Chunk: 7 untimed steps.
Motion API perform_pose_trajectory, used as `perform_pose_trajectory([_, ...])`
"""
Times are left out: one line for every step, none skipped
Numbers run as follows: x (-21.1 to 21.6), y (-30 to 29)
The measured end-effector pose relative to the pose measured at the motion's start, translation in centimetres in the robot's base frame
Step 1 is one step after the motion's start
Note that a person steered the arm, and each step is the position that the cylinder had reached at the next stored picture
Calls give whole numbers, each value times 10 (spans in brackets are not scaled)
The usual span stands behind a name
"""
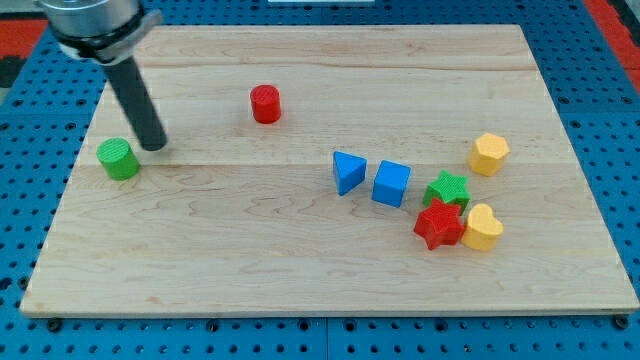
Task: Slide the green circle towards the bottom left side of the board
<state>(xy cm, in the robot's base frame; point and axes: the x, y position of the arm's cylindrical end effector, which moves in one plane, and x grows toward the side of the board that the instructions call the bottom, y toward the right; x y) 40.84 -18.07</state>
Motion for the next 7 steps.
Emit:
perform_pose_trajectory([-22,-25])
perform_pose_trajectory([17,-76])
perform_pose_trajectory([66,-43])
perform_pose_trajectory([98,-30])
perform_pose_trajectory([68,-27])
perform_pose_trajectory([-1,-2])
perform_pose_trajectory([-55,-2])
